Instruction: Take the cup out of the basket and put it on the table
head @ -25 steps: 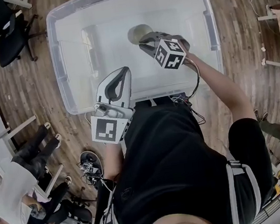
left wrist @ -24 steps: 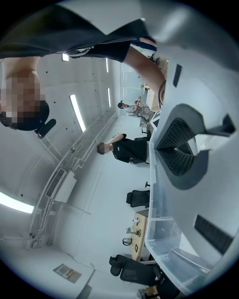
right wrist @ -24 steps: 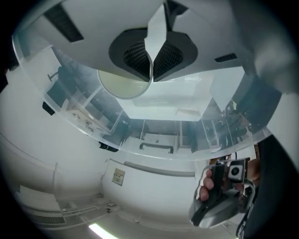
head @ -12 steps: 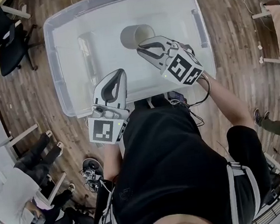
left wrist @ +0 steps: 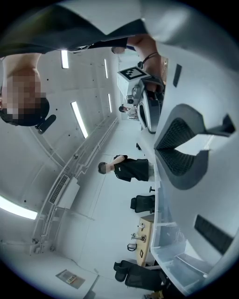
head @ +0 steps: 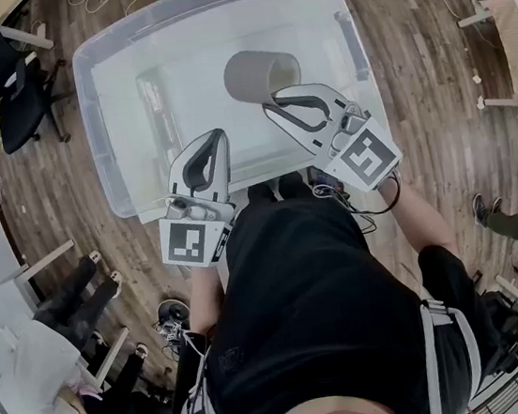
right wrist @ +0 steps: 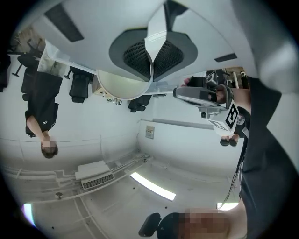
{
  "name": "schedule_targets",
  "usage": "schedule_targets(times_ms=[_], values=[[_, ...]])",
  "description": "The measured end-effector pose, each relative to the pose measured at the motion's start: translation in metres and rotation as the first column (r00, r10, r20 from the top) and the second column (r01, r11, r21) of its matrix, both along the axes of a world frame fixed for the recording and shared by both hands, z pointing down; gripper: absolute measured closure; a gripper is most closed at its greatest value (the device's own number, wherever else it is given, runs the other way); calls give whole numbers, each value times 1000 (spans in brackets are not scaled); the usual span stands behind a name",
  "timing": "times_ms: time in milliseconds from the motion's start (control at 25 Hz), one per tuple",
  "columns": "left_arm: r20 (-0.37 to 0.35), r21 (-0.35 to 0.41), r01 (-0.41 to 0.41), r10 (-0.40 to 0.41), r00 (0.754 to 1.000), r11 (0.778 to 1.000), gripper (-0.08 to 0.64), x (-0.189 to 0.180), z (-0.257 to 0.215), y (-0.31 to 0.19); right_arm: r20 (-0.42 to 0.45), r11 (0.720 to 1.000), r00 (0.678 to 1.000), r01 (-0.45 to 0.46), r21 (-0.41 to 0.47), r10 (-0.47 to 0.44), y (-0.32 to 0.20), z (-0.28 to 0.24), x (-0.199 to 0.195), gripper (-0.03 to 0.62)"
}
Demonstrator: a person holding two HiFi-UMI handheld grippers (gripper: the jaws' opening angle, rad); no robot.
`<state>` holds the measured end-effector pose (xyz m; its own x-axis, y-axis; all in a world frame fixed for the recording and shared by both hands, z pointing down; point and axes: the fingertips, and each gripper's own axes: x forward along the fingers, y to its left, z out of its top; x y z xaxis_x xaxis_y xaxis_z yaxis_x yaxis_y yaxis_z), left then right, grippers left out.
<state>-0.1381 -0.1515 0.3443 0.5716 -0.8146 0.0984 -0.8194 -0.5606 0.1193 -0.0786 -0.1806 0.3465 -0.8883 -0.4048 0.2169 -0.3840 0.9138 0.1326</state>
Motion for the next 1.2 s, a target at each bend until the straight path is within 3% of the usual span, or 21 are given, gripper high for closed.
schedule_targets(times_ms=[160, 400, 760, 920, 1200], values=[[3, 1, -9, 9, 1000, 1000, 541, 4, 0, 0, 129, 998, 990, -50, -42, 55, 9, -15, 9, 556], [-1, 7, -17, 17, 1000, 1000, 541, 37, -4, 21, 221, 992, 970, -87, -89, 105, 42, -19, 46, 557], [17, -6, 24, -24, 1000, 1000, 541, 67, -3, 29, 259, 992, 963, -51, -113, 79, 50, -12, 74, 557], [-5, -3, 69, -69, 998, 998, 541, 81, -3, 38, 238, 996, 970, -27, -89, 47, 58, -9, 87, 557], [-1, -4, 53, -53, 999, 999, 541, 82, 2, 58, 233, 996, 971, -37, -86, 57, 71, -8, 87, 557]])
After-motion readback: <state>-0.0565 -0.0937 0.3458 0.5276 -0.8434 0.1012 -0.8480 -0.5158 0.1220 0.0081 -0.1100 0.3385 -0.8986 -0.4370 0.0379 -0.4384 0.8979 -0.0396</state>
